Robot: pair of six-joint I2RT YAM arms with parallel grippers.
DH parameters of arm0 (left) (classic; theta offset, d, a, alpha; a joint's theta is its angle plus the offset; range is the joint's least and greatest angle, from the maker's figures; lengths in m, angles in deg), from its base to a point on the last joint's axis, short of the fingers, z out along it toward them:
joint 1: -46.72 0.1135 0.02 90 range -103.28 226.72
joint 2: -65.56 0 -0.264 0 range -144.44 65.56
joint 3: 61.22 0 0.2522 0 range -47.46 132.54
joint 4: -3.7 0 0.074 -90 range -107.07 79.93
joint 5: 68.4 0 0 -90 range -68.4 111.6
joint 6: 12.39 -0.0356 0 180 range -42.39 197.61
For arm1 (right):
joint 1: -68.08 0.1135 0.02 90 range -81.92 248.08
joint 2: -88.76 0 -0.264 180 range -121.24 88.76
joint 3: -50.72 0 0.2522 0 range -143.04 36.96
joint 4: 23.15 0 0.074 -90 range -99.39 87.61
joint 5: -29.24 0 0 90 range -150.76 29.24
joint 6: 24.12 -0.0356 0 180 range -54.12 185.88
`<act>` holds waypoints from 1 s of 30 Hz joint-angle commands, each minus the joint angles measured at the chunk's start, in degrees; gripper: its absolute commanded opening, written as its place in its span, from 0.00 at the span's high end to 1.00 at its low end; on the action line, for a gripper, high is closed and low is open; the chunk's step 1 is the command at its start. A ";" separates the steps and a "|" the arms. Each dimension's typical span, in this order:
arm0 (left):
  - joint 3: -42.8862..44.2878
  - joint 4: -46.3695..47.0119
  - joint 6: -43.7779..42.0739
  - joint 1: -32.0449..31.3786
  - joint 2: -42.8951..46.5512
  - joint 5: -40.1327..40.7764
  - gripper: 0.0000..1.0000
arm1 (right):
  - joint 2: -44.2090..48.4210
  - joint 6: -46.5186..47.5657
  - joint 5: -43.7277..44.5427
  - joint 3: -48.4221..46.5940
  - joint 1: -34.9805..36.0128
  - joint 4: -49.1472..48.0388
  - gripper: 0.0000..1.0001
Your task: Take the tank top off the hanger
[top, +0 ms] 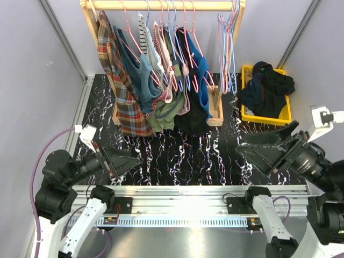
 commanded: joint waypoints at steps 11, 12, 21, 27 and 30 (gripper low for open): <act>6.74 2.27 -12.30 -0.48 -15.91 -5.09 0.01 | -27.72 23.97 7.85 -18.54 0.31 3.33 0.00; 6.74 2.18 -12.91 -0.57 -16.09 -4.65 0.01 | -29.40 25.39 9.00 -20.86 0.84 3.98 0.00; 2.70 0.16 -13.09 -0.74 -12.84 -1.05 0.01 | -45.66 41.56 34.29 -41.60 25.24 14.78 0.33; 2.35 -3.09 -14.15 -0.83 -9.77 3.44 0.01 | -54.29 48.60 69.62 -44.88 41.88 15.77 0.27; 1.74 -3.36 -13.89 -0.83 -8.80 3.53 0.01 | -52.54 51.23 81.41 -39.00 44.96 9.11 0.29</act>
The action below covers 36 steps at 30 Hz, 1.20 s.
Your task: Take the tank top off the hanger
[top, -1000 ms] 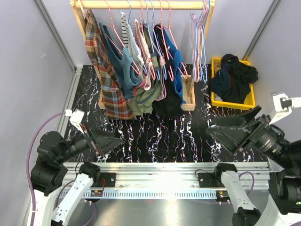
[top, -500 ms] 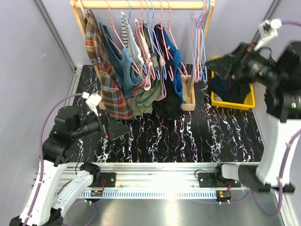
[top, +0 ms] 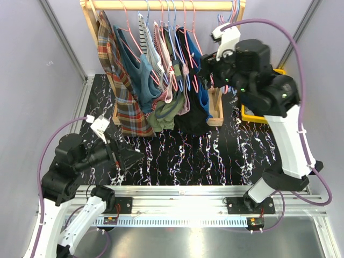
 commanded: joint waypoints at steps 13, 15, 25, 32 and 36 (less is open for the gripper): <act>-4.14 1.39 1.47 -0.22 4.51 3.12 0.01 | -4.32 7.66 20.16 4.19 1.69 -7.59 0.43; -4.06 0.43 1.21 -0.22 4.86 3.64 0.01 | -5.81 6.60 17.26 3.66 0.73 -5.83 0.39; -5.46 1.21 2.26 -0.22 5.92 2.94 0.01 | -6.35 3.78 12.60 6.91 -4.29 -4.16 0.36; -6.16 1.48 2.52 -0.22 6.09 2.85 0.01 | -5.38 1.94 2.49 11.65 -6.49 -2.49 0.39; -6.43 1.57 2.79 -0.22 6.44 2.77 0.01 | -5.73 1.58 1.25 12.19 -6.40 -2.40 0.42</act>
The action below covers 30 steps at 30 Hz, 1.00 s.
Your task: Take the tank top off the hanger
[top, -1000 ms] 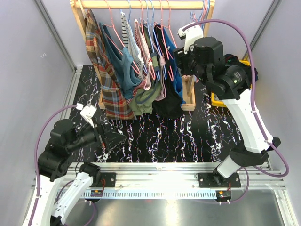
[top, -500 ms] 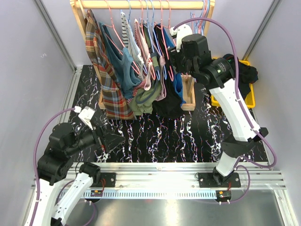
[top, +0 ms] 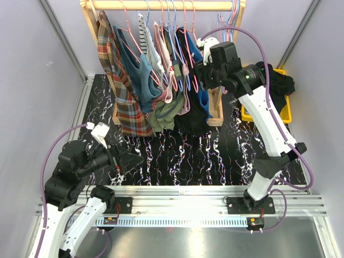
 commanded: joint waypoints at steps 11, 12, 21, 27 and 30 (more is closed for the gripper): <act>-0.88 2.18 0.63 -0.20 1.22 0.17 0.01 | 0.87 -1.06 -0.88 -3.00 0.00 -1.05 0.47; -0.79 2.18 0.62 -0.20 1.14 0.25 0.01 | 0.52 -1.06 -0.44 -3.17 0.09 -1.22 0.48; -1.41 2.27 0.62 -0.20 1.40 0.34 0.01 | 0.25 -0.71 -1.23 -4.31 0.09 -1.67 0.66; -1.49 2.00 0.45 -0.29 1.57 0.43 0.01 | -0.71 -0.80 -1.32 -3.44 -0.08 -0.43 0.67; -1.58 1.74 0.45 -0.28 1.84 0.34 0.01 | -1.16 -0.97 -1.40 -3.87 -0.08 0.00 0.62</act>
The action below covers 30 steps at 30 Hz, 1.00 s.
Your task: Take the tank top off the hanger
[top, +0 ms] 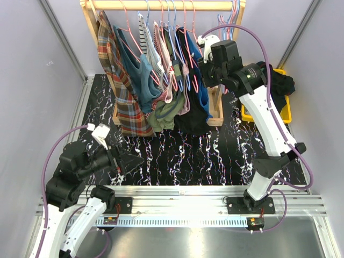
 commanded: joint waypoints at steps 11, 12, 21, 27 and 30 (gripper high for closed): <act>-0.54 1.61 0.10 -0.29 0.99 0.63 0.01 | -1.42 -0.47 2.98 -2.41 -0.26 -0.76 0.98; -0.54 1.52 0.10 -0.29 0.99 0.63 0.01 | -1.16 -0.82 4.20 -2.67 -0.35 -1.02 1.00; 1.91 1.52 -0.17 -0.29 0.11 1.68 0.01 | 9.73 -3.37 6.85 2.58 -0.26 -11.65 1.00; 6.66 1.35 -0.96 -0.29 -3.49 3.61 0.01 | 16.15 -5.57 8.17 10.22 -0.35 -13.15 1.00; 8.77 -0.23 0.01 -0.29 -5.42 7.64 0.01 | 19.66 -7.49 6.33 13.91 -0.35 -12.89 1.00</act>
